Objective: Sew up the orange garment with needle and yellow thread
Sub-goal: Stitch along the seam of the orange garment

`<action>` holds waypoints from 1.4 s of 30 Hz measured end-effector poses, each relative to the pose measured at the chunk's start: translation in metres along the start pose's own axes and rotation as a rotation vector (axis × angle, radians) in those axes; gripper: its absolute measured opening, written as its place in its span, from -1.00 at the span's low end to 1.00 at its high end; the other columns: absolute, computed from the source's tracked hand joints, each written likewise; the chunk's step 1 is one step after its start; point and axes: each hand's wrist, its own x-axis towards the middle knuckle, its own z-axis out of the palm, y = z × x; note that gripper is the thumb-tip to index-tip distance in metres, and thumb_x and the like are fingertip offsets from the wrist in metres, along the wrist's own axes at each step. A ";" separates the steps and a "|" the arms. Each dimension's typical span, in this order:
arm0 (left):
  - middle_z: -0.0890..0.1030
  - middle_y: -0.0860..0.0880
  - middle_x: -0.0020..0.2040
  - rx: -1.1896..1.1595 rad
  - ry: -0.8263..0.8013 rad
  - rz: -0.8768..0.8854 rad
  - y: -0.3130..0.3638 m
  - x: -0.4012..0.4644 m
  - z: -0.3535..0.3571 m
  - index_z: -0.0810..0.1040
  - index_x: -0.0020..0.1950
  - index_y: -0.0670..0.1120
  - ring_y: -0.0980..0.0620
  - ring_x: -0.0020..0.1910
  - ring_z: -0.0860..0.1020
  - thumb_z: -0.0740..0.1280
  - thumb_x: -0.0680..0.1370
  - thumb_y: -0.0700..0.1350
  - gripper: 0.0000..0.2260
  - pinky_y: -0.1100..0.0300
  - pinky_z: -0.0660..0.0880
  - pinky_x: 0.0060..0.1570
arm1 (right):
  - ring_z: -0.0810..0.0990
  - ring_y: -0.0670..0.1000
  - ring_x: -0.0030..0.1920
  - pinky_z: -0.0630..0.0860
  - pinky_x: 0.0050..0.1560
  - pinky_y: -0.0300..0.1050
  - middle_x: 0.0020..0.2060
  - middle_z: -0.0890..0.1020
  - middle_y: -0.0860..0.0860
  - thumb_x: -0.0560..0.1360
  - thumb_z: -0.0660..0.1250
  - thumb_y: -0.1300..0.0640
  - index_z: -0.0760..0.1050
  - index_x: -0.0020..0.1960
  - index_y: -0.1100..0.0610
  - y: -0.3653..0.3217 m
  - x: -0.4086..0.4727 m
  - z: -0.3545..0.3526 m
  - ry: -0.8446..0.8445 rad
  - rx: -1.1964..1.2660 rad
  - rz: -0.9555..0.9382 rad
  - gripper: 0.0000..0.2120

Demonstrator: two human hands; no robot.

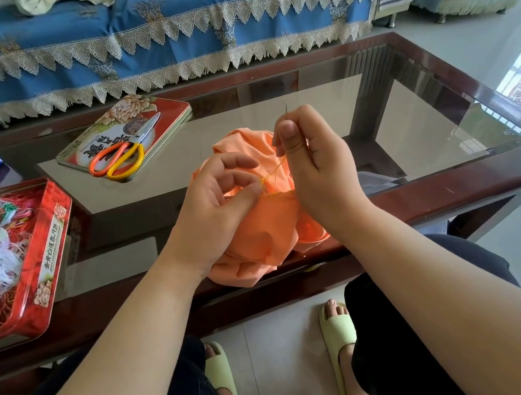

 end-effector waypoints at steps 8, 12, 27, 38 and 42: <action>0.66 0.18 -0.05 0.040 -0.052 -0.001 0.002 0.000 0.000 0.46 0.10 0.23 0.23 -0.01 0.58 0.38 0.38 0.15 -0.69 0.01 0.51 0.13 | 0.50 -0.08 -0.24 0.47 -0.22 -0.08 -0.28 0.46 -0.23 0.61 0.10 0.06 0.47 -0.09 0.24 0.000 0.000 0.000 0.006 -0.015 -0.022 -0.71; 0.66 0.09 -0.05 -0.039 0.000 0.012 0.000 0.001 -0.003 0.49 0.06 0.18 0.09 0.03 0.59 0.40 0.40 0.13 -0.74 -0.02 0.51 0.14 | 0.50 -0.07 -0.23 0.50 -0.20 -0.06 -0.27 0.47 -0.22 0.61 0.10 0.04 0.44 -0.08 0.13 -0.001 0.000 -0.001 0.006 -0.019 -0.010 -0.77; 0.56 0.16 -0.36 0.195 -0.524 -0.241 -0.015 0.002 0.007 0.65 -0.05 0.02 0.22 -0.36 0.51 0.53 0.42 -0.07 -0.85 0.23 0.44 -0.30 | 0.49 0.01 -0.58 0.34 -0.51 -0.18 -0.39 0.59 0.03 0.69 -0.01 0.05 0.32 -0.15 0.16 0.005 0.037 -0.022 -0.028 0.589 0.551 -0.69; 0.60 -0.01 -0.21 0.326 -0.764 -0.272 -0.018 -0.001 0.007 0.65 -0.09 -0.14 0.11 -0.20 0.53 0.51 0.44 -0.01 -0.79 0.16 0.44 -0.12 | 0.48 -0.06 -0.53 0.37 -0.53 -0.28 -0.34 0.58 0.05 0.68 0.02 0.03 0.38 -0.15 0.16 0.018 0.042 -0.029 0.070 0.660 0.726 -0.68; 0.62 0.03 -0.24 0.305 -0.772 -0.299 -0.015 -0.001 0.007 0.66 -0.08 -0.18 0.16 -0.22 0.55 0.51 0.45 -0.05 -0.80 0.24 0.45 -0.16 | 0.56 -0.03 -0.45 0.50 -0.42 -0.23 -0.26 0.61 0.06 0.68 0.04 0.07 0.39 -0.08 0.20 0.017 0.039 -0.024 0.140 0.683 0.650 -0.72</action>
